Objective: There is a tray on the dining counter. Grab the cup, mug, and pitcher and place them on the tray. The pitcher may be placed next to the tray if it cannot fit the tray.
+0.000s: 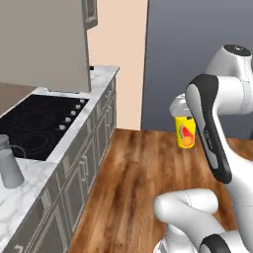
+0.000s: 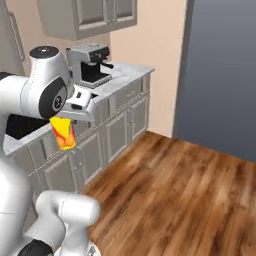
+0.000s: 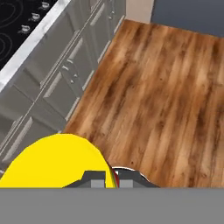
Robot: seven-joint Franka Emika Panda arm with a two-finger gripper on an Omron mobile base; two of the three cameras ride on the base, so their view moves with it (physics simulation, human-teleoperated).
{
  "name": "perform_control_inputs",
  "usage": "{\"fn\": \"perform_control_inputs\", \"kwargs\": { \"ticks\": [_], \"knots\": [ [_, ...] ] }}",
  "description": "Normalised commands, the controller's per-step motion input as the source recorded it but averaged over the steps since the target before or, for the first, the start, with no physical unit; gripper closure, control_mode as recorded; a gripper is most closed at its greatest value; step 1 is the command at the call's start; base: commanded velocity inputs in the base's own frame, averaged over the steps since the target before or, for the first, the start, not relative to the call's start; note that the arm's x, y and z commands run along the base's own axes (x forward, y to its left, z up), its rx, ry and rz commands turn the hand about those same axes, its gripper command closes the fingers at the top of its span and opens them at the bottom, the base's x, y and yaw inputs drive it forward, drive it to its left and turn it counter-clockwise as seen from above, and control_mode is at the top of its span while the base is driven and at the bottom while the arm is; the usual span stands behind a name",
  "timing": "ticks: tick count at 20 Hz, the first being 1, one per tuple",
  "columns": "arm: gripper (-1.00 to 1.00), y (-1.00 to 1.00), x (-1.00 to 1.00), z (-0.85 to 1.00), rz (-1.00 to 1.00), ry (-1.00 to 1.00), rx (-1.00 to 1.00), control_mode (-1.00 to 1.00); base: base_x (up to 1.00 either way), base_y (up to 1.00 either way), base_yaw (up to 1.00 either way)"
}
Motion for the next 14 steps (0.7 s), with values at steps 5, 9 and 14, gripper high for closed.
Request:
{"fn": "perform_control_inputs", "kwargs": {
  "ticks": [5, 9, 14],
  "knots": [
    [1.0, 0.0, 0.0, 0.0, 0.0, 0.0, 0.0, 1.0, -0.19, 0.0, -0.73],
    [1.0, 0.0, 0.0, 0.0, 0.0, 0.0, 0.0, 1.0, -0.18, 0.0, -0.72],
    [1.0, 0.0, 0.0, 0.0, 0.0, 0.0, 0.0, 1.0, -0.15, 0.0, -0.72]
  ]
}}
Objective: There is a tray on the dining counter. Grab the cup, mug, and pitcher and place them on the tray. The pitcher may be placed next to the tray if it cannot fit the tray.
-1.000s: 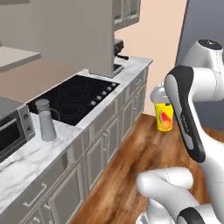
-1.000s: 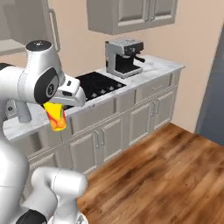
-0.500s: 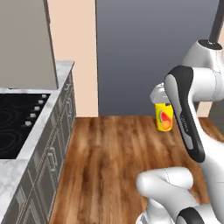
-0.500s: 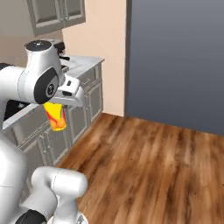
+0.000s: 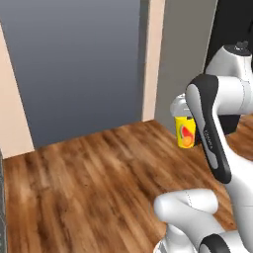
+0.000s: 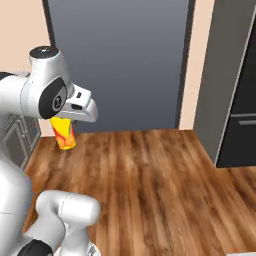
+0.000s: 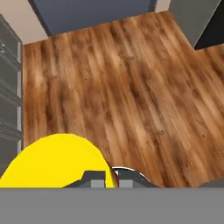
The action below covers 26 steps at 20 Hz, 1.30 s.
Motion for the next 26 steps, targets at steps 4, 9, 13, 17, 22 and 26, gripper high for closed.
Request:
{"fn": "perform_control_inputs", "kwargs": {
  "ticks": [4, 9, 13, 17, 22, 26],
  "knots": [
    [1.0, 0.0, 0.0, 0.0, 0.0, 0.0, 0.0, 1.0, -0.12, 0.0, -0.72],
    [1.0, 0.0, 0.0, 0.0, 0.0, 0.0, 0.0, 1.0, -0.14, 0.0, -0.71],
    [1.0, 0.0, 0.0, 0.0, 0.0, 0.0, 0.0, 1.0, -0.09, 0.0, -0.71],
    [1.0, 0.0, 0.0, 0.0, 0.0, 0.0, 0.0, 1.0, -0.08, 0.0, -0.7],
    [1.0, 0.0, 0.0, 0.0, 0.0, 0.0, 0.0, 1.0, -0.08, 0.0, -0.7],
    [1.0, 0.0, 0.0, 0.0, 0.0, 0.0, 0.0, 1.0, -0.02, 0.0, -0.66]
  ]
}}
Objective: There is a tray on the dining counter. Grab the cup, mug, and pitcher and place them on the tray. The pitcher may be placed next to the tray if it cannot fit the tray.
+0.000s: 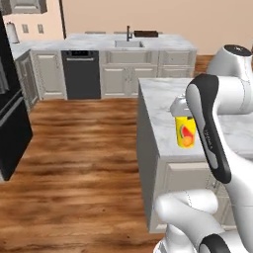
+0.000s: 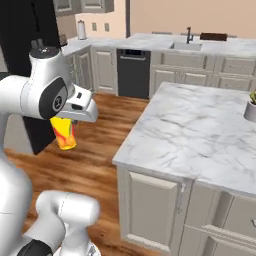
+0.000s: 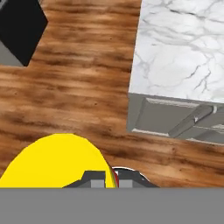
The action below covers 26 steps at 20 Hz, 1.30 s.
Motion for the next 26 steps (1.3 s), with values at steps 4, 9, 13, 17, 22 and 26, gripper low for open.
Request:
{"fn": "perform_control_inputs", "kwargs": {
  "ticks": [4, 9, 13, 17, 22, 26],
  "knots": [
    [1.0, 0.0, 0.0, 0.0, 0.0, 0.0, 0.0, 1.0, 0.0, 0.06, -0.53],
    [1.0, 0.0, 0.0, 0.0, 0.0, 0.0, 0.0, 1.0, 0.0, -0.08, -0.43],
    [1.0, 0.0, 0.0, 0.0, 0.0, 0.0, 0.0, 1.0, 0.0, -0.94, -0.08],
    [1.0, 0.0, 0.0, 0.0, 0.0, 0.0, 0.0, 1.0, 0.0, -1.0, 0.0],
    [1.0, 0.0, 0.0, 0.0, 0.0, 0.0, 0.0, 1.0, 0.0, -1.0, 0.0],
    [1.0, 0.0, 0.0, 0.0, 0.0, 0.0, 0.0, 1.0, 0.0, -1.0, 0.0]
  ]
}}
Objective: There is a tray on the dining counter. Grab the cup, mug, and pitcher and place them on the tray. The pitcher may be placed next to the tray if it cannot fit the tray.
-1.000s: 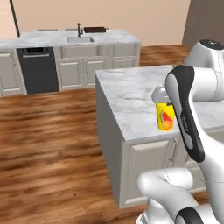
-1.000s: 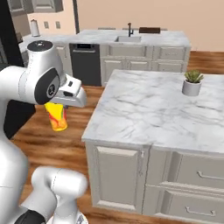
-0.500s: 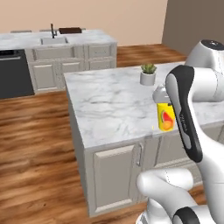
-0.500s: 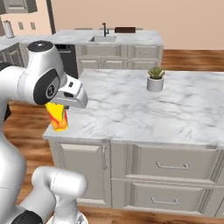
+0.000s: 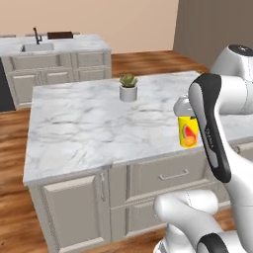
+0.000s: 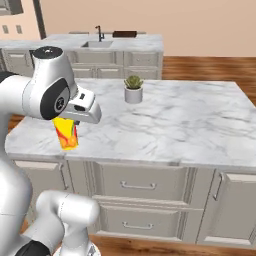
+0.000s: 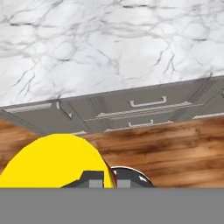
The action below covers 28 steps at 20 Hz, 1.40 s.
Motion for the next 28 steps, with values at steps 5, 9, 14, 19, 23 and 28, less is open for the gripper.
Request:
{"fn": "perform_control_inputs", "kwargs": {
  "ticks": [5, 9, 14, 19, 23, 28],
  "knots": [
    [1.0, 0.0, 0.0, 0.0, 0.0, 0.0, 0.0, 1.0, 0.0, -1.0, 0.01],
    [1.0, 0.0, 0.0, 0.0, 0.0, 0.0, 0.0, 1.0, 0.02, -1.0, 0.0],
    [1.0, 0.0, 0.0, 0.0, 0.0, 0.0, 0.0, 1.0, 0.09, -1.0, 0.0],
    [1.0, 0.0, 0.0, 0.0, 0.0, 0.0, 0.0, 1.0, 0.14, -1.0, 0.0],
    [1.0, 0.0, 0.0, 0.0, 0.0, 0.0, 0.0, 1.0, 0.2, -1.0, 0.0],
    [1.0, 0.0, 0.0, 0.0, 0.0, 0.0, 0.0, 1.0, 0.22, -1.0, 0.0]
  ]
}}
